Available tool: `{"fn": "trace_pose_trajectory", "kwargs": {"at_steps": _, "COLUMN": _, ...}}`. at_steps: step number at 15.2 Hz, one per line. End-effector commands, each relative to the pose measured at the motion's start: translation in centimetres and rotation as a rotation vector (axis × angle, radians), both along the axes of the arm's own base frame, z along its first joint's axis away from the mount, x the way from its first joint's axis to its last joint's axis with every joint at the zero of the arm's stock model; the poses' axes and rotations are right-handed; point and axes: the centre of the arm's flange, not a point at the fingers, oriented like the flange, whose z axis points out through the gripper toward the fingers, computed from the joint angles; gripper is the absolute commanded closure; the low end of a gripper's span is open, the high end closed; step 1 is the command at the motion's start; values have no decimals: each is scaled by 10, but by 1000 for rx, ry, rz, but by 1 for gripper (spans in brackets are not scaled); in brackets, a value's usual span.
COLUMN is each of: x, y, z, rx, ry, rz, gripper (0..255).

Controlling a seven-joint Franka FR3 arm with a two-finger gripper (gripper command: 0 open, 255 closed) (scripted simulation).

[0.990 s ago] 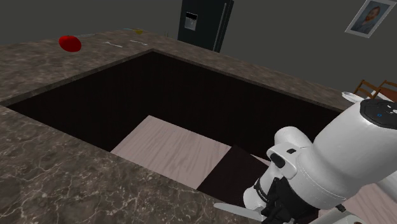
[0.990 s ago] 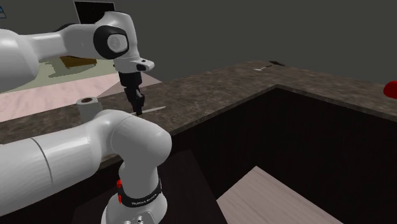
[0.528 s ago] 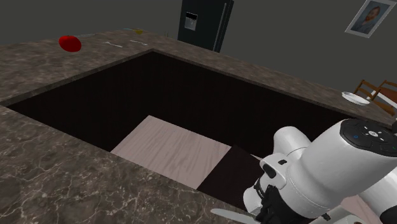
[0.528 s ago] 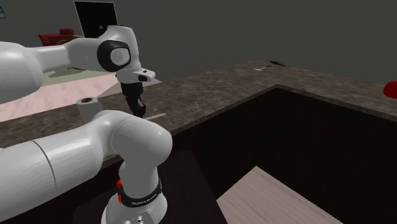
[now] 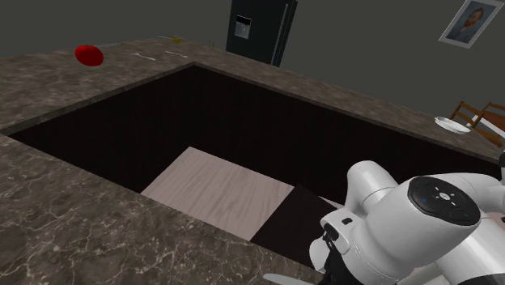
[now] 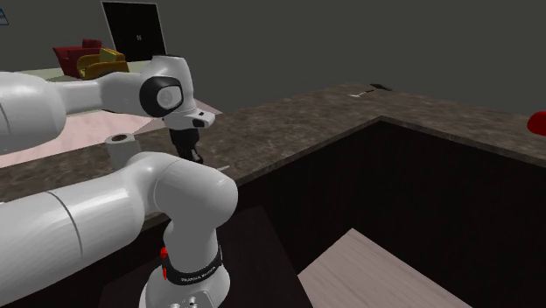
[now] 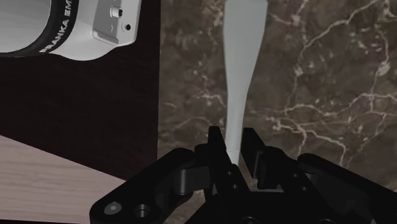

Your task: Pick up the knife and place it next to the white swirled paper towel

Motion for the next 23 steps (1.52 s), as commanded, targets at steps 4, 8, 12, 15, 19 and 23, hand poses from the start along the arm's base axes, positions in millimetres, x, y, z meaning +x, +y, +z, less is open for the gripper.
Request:
{"fn": "trace_pose_trajectory", "kwargs": {"at_steps": 4, "x": 1, "y": 0, "z": -14, "rx": 1, "ry": 0, "rz": 0, "gripper": 255}}
{"fn": "trace_pose_trajectory", "kwargs": {"at_steps": 8, "x": 1, "y": 0, "z": -14, "rx": 1, "ry": 0, "rz": 0, "gripper": 255}}
{"fn": "trace_pose_trajectory", "kwargs": {"at_steps": 12, "x": 1, "y": 0, "z": -14, "rx": 1, "ry": 0, "rz": 0, "gripper": 0}}
{"fn": "trace_pose_trajectory", "kwargs": {"at_steps": 15, "x": 1, "y": 0, "z": -14, "rx": 1, "ry": 0, "rz": 0, "gripper": 0}}
{"fn": "trace_pose_trajectory", "kwargs": {"at_steps": 19, "x": 1, "y": 1, "z": 36, "rx": 1, "ry": 0, "rz": 0, "gripper": 0}}
{"fn": "trace_pose_trajectory", "kwargs": {"at_steps": 23, "x": 1, "y": 1, "z": 36, "rx": 1, "ry": 0, "rz": 0, "gripper": 0}}
